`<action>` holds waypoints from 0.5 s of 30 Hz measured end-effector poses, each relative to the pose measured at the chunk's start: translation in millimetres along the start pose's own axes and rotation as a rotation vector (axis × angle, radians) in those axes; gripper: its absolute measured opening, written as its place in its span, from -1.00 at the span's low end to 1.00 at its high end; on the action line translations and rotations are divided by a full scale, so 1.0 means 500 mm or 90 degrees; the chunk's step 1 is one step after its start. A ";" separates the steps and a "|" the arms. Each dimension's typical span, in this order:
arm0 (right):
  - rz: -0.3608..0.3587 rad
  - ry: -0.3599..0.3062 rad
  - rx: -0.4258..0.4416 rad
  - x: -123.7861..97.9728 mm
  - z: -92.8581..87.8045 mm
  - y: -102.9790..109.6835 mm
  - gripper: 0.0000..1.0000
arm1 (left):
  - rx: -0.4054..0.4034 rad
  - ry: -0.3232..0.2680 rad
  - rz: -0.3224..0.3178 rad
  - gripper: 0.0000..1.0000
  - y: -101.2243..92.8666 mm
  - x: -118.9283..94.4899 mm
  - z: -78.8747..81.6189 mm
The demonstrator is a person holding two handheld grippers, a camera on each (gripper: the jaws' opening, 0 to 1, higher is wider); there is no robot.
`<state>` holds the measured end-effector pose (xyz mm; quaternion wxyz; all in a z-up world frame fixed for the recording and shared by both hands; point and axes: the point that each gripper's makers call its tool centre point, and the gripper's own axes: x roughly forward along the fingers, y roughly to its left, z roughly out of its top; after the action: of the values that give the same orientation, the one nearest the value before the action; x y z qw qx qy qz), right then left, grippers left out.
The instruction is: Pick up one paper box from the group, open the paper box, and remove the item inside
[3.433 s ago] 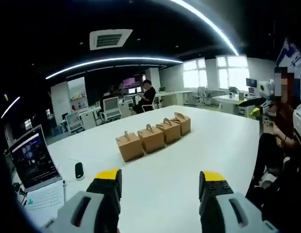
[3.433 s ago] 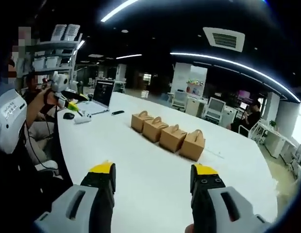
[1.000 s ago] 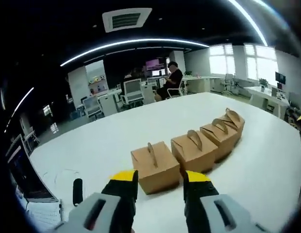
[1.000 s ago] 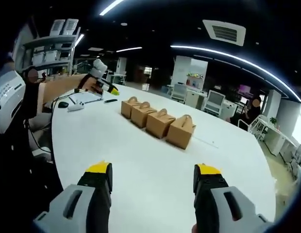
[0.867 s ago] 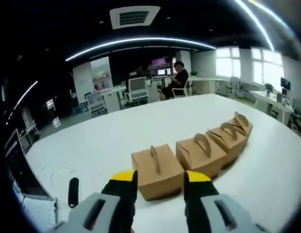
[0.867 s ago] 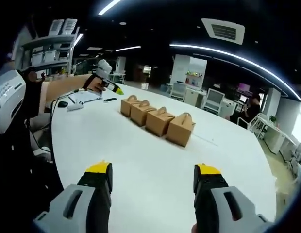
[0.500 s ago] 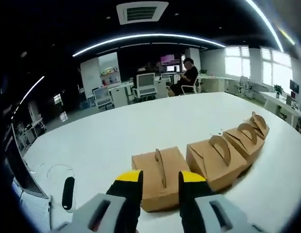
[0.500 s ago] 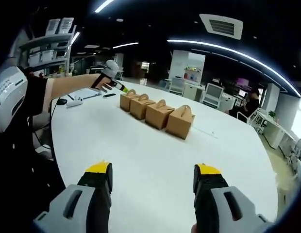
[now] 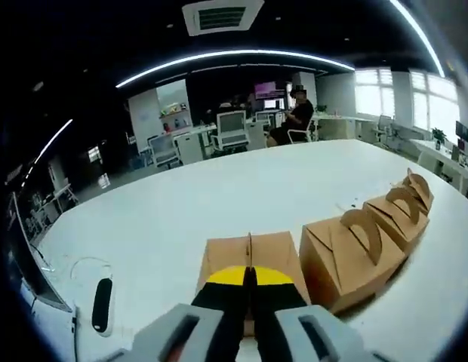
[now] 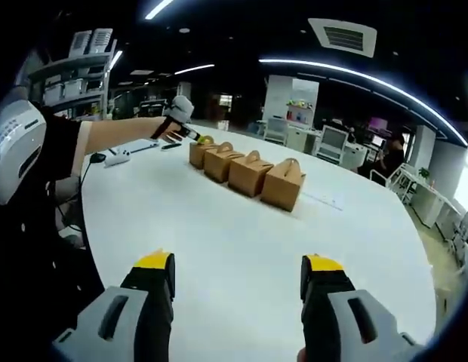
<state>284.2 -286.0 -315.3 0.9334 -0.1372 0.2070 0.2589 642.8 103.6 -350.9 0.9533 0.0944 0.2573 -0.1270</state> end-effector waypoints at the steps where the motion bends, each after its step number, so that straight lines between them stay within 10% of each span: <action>1: 0.000 0.000 0.000 0.000 0.000 0.000 0.35 | -0.001 0.000 0.000 -0.92 0.000 0.000 0.000; 15: 0.003 -0.008 0.002 -0.004 0.002 0.003 0.34 | -0.048 -0.013 0.005 -0.93 0.020 -0.036 -0.001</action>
<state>282.1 -285.3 -313.6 0.9344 -0.1334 0.2019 0.2615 630.6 116.8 -340.9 0.9592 0.0579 0.2516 -0.1148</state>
